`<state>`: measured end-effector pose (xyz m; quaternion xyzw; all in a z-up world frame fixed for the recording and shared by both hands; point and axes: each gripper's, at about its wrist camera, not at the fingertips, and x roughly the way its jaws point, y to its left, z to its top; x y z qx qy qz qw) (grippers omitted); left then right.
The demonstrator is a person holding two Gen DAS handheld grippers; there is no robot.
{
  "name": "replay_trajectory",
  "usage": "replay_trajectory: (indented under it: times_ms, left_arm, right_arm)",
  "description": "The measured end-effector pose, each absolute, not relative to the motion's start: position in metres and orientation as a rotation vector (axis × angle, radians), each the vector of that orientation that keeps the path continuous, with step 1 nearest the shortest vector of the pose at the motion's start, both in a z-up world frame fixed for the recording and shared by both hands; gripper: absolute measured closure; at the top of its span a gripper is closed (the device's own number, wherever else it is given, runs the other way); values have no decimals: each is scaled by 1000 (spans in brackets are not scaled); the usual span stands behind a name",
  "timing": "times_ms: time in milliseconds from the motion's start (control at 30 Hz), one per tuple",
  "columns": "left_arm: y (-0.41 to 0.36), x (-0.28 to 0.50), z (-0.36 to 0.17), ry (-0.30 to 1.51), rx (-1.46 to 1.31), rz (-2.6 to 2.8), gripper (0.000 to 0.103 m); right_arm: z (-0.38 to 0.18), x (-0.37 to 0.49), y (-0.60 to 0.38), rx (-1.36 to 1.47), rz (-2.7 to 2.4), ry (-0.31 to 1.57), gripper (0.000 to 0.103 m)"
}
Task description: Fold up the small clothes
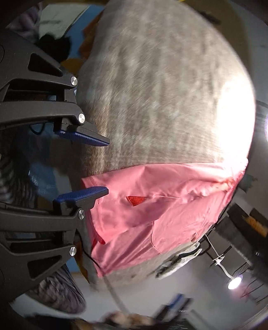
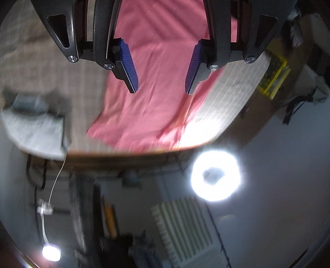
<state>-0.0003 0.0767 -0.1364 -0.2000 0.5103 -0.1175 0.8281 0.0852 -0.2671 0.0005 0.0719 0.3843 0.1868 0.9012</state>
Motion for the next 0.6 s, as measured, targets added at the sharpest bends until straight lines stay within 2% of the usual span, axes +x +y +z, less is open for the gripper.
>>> replay_trajectory:
  times_ms: [133, 200, 233, 267, 300, 433, 600]
  left_arm:
    - [72, 3, -142, 1109, -465, -276, 62]
    - [69, 4, -144, 1117, -477, -294, 63]
    - [66, 5, -145, 1121, -478, -303, 73]
    - [62, 6, -146, 1130, -454, -296, 98]
    - [60, 7, -146, 1136, -418, -280, 101]
    - [45, -1, -141, 1094, -212, -208, 101]
    - [51, -11, -137, 1067, -231, -226, 101]
  right_arm:
    - [-62, 74, -234, 175, 486, 988, 61]
    - [-92, 70, -211, 165, 544, 1077, 63]
    - [-108, 67, -197, 147, 570, 1118, 65]
    - [-121, 65, -185, 121, 585, 1150, 66]
    - [-131, 64, -175, 92, 594, 1173, 67]
    - [-164, 57, -139, -73, 622, 1236, 69]
    - [-167, 47, -138, -165, 617, 1212, 71]
